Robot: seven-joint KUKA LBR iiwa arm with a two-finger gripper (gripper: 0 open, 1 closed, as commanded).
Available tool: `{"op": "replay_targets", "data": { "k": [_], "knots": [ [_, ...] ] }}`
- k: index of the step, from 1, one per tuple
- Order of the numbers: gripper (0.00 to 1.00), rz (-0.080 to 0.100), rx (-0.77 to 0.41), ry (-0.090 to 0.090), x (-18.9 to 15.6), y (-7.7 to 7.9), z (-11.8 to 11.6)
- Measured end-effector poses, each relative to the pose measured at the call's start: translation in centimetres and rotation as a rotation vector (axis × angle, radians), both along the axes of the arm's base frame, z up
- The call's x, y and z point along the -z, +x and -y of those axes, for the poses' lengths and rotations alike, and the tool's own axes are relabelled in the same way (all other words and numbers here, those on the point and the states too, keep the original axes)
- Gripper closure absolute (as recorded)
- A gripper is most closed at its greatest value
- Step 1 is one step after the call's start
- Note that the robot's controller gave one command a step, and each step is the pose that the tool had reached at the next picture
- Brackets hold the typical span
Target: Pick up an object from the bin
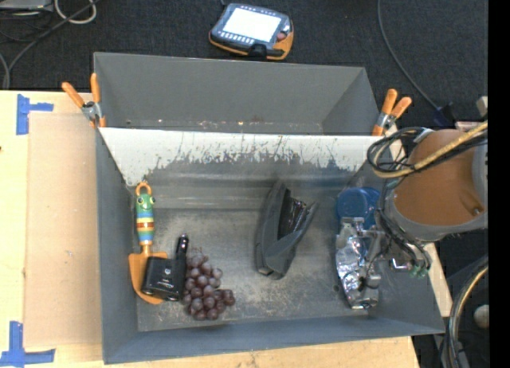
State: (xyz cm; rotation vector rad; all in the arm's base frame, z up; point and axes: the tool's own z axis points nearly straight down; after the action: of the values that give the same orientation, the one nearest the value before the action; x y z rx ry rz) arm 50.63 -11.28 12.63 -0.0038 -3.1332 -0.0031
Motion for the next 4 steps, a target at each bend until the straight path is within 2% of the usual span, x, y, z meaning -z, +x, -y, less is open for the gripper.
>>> {"op": "replay_targets", "data": {
  "k": [1,2,3,4],
  "knots": [
    [0.00,0.007,-0.005,-0.001,-0.4,0.2,0.0],
    [0.00,0.010,-0.629,0.006,5.4,4.5,3.2],
    [0.00,0.011,-0.482,0.008,5.7,-0.2,3.7],
    [0.00,0.022,-0.838,0.028,5.4,-2.7,3.4]
  ]
}}
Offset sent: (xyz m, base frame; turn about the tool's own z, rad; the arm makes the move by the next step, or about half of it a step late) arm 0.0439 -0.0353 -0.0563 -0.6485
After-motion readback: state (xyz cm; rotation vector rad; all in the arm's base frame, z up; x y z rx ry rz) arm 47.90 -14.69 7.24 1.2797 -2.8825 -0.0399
